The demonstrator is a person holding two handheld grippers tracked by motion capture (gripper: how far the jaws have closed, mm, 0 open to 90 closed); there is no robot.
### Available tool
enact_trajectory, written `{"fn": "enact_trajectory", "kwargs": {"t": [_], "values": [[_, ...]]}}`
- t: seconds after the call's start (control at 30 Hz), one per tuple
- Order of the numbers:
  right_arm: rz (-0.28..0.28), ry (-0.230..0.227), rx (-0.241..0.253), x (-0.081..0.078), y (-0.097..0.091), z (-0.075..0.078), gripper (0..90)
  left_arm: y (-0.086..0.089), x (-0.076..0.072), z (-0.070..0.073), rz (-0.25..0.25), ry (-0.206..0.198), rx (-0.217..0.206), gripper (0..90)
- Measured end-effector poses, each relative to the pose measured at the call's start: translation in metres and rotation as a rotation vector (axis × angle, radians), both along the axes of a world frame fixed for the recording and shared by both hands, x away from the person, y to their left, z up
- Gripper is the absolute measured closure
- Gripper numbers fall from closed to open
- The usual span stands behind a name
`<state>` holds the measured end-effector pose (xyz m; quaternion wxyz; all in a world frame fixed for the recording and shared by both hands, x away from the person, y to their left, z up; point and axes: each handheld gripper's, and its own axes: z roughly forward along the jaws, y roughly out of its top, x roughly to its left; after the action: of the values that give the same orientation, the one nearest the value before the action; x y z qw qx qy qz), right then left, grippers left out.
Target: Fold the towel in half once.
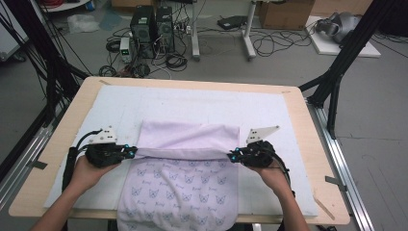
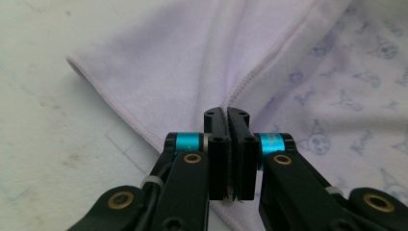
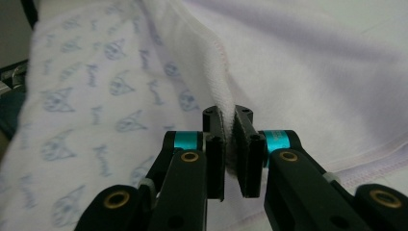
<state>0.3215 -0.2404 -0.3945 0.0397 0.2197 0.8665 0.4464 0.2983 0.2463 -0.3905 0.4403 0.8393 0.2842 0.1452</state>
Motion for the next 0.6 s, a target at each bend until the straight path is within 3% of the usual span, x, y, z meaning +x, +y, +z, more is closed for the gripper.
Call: {"fn": "enact_trajectory", "kwargs": {"t": [0.13,0.17,0.27,0.3,0.33,0.37,0.43,0.6], "values": [[0.043,-0.032,0.047,-0.035,-0.009,0.013,84.4,0.004,-0.034,0.009,-0.040,-0.029,-0.003,86.6],[0.047,-0.032,0.048,-0.041,-0.010,0.014,84.4,0.005,-0.050,0.010,-0.059,-0.034,0.004,86.6],[0.092,-0.021,0.052,-0.074,-0.012,0.014,84.1,0.006,-0.080,0.009,-0.091,-0.042,0.004,85.9],[0.111,-0.006,0.063,-0.085,-0.012,0.013,83.0,0.007,-0.086,0.008,-0.103,-0.042,-0.001,83.1],[0.126,0.005,0.065,-0.090,-0.013,0.012,79.2,0.009,-0.089,0.006,-0.102,-0.035,-0.001,74.2],[0.120,0.013,0.065,-0.094,-0.013,0.012,74.9,0.009,-0.088,0.005,-0.096,-0.029,0.000,67.2],[0.115,0.027,0.078,-0.093,-0.016,0.011,69.9,0.011,-0.081,0.001,-0.069,-0.022,-0.003,61.6],[0.044,0.042,0.065,-0.057,-0.015,0.005,59.8,0.005,-0.044,-0.001,-0.020,-0.037,0.012,58.0]]}}
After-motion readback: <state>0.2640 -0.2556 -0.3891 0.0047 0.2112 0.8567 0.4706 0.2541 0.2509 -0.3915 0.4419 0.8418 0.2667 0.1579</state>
